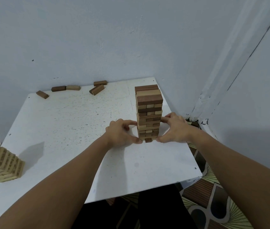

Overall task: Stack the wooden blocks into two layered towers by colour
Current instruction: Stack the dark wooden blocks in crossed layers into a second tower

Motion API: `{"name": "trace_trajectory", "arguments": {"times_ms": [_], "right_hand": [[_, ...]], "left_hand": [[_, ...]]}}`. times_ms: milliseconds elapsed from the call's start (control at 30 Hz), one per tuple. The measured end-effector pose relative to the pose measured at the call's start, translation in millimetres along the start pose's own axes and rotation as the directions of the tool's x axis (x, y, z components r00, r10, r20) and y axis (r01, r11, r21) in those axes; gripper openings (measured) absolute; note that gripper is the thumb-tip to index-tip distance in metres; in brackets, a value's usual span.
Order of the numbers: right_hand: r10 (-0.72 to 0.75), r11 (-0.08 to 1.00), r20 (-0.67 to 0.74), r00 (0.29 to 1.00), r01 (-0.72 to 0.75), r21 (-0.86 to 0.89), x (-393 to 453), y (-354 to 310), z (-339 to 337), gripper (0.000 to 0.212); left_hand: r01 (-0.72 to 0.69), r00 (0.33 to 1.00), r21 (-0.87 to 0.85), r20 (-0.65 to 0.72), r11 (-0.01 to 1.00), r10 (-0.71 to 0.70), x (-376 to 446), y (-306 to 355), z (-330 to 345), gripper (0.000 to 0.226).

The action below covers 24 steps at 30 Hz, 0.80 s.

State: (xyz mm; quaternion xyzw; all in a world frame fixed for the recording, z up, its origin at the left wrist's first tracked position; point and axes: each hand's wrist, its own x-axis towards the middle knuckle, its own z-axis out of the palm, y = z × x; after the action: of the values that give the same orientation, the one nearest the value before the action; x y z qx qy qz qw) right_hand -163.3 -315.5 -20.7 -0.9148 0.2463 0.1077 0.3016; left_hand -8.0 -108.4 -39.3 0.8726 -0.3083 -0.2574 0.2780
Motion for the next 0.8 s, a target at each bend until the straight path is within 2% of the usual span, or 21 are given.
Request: {"name": "trace_trajectory", "arguments": {"times_ms": [267,467,533,700,800], "right_hand": [[-0.003,1.000,0.000,1.000,0.003,-0.024,-1.1,-1.1,0.4,0.080],[-0.029,0.994,-0.121,0.992,0.041,0.102,-14.1,3.0,14.9,0.085],[-0.044,0.994,-0.178,0.983,0.060,0.089,-20.4,3.6,25.8,0.085],[-0.039,0.998,-0.176,0.984,0.046,0.033,-28.6,-3.2,40.9,0.094],[-0.031,0.999,-0.171,0.985,0.033,0.009,-25.0,-5.1,39.7,0.093]], "left_hand": [[0.013,1.000,0.013,0.003,1.000,-0.013,-4.7,4.0,-3.2,0.078],[0.032,0.999,0.020,0.040,0.999,-0.032,-14.8,-3.1,-11.8,0.094],[0.044,0.999,-0.024,0.024,0.999,-0.044,-22.8,-10.8,-15.6,0.095],[0.036,0.999,-0.046,-0.018,0.998,-0.036,-41.4,-30.8,-20.1,0.092],[0.038,0.999,-0.024,-0.015,0.999,-0.039,-43.3,-24.1,-17.5,0.100]]}}
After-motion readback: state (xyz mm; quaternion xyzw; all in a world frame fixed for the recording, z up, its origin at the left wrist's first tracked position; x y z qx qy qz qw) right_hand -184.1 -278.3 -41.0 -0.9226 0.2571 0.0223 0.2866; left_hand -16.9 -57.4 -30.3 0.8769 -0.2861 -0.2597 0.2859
